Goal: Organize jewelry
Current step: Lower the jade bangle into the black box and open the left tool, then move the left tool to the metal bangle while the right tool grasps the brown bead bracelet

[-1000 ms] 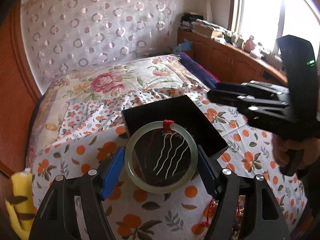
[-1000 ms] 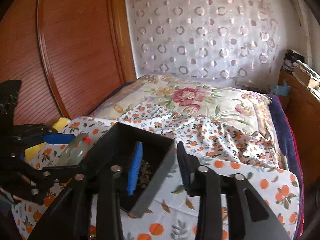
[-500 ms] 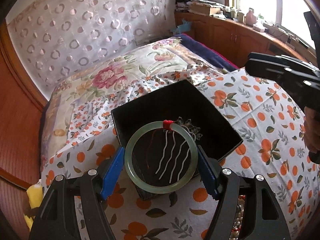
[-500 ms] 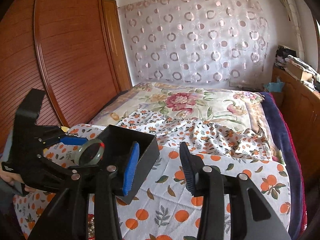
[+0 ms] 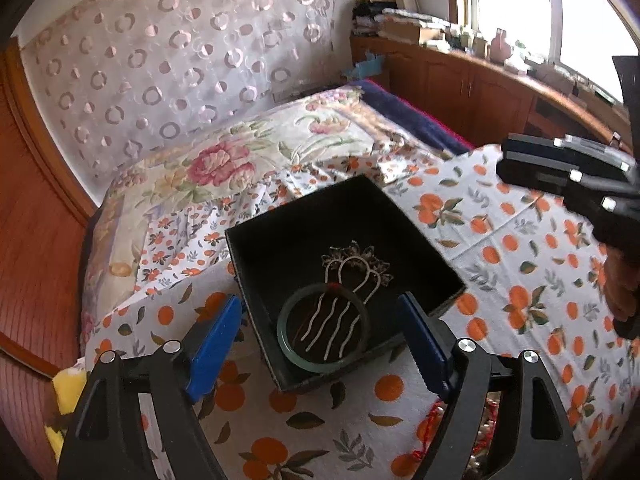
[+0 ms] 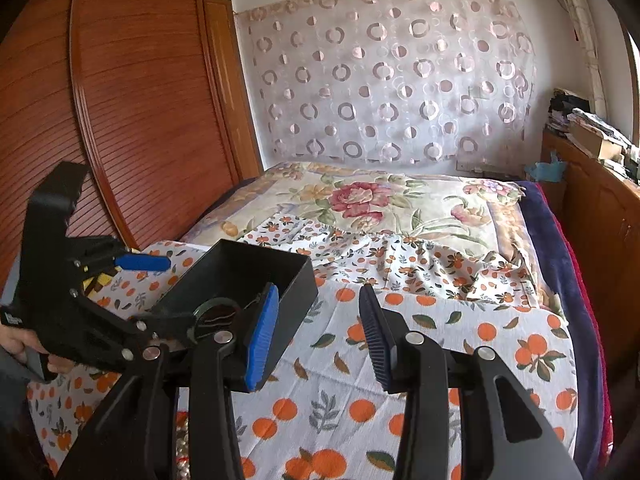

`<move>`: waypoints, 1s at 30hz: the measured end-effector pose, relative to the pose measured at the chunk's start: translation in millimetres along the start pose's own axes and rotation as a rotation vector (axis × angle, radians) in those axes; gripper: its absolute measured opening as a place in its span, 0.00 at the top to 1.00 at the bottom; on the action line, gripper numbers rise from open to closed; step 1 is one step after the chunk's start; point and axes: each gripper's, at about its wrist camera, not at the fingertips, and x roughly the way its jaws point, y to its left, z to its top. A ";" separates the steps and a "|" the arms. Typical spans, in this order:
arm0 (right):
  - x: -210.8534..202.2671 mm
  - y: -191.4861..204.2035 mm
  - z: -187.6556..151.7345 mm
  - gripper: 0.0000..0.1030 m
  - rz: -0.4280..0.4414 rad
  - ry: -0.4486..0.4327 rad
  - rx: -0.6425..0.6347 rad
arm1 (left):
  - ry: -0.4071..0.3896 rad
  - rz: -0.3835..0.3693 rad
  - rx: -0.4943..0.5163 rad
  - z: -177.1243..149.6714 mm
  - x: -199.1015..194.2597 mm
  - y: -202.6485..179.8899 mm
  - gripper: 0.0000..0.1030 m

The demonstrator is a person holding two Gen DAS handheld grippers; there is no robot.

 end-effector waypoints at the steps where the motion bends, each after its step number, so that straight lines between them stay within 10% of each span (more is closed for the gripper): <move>1: -2.1 2.3 -3.5 0.57 0.003 0.004 -0.003 | -0.016 -0.007 -0.009 -2.3 -6.3 1.1 0.26; 21: -42.8 99.9 -107.9 0.58 0.087 0.179 -0.095 | -0.115 -0.026 -0.123 -99.6 -86.2 -1.8 0.24; 30: -39.9 110.6 -136.1 0.77 0.078 0.279 -0.088 | -0.085 -0.023 -0.159 -140.4 -91.7 -7.3 0.17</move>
